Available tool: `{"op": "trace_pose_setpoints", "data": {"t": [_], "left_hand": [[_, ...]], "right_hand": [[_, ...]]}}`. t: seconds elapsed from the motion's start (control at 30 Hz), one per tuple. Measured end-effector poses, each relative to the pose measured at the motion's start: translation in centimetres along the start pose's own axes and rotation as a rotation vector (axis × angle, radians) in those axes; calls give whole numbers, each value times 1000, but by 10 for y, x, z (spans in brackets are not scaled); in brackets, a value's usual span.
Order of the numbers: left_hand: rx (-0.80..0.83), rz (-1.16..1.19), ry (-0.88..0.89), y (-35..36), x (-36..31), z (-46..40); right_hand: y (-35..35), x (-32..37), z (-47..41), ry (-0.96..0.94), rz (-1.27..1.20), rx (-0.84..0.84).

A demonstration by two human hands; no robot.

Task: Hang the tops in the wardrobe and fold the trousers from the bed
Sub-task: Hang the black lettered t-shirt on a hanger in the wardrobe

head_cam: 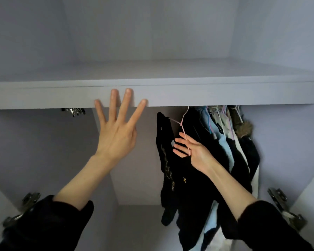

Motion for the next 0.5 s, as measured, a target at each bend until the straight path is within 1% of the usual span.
{"op": "trace_pose_setpoints", "data": {"t": [0.23, 0.5], "left_hand": [[-7, -59, 21, 4, 1, -2], [-29, -79, 15, 6, -2, -1]], "right_hand": [[-5, 46, -52, -139, -5, -79], [-19, 53, -75, -74, 162, -188]]}}
Point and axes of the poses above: each hand's wrist, its own z-axis away from the middle knuckle, its own y-axis out of the palm, x = y × z, the point moved 6 cm from there along -z, towards the middle knuckle, and after that the axes turned 6 degrees about -y, right-handed, at the moved point
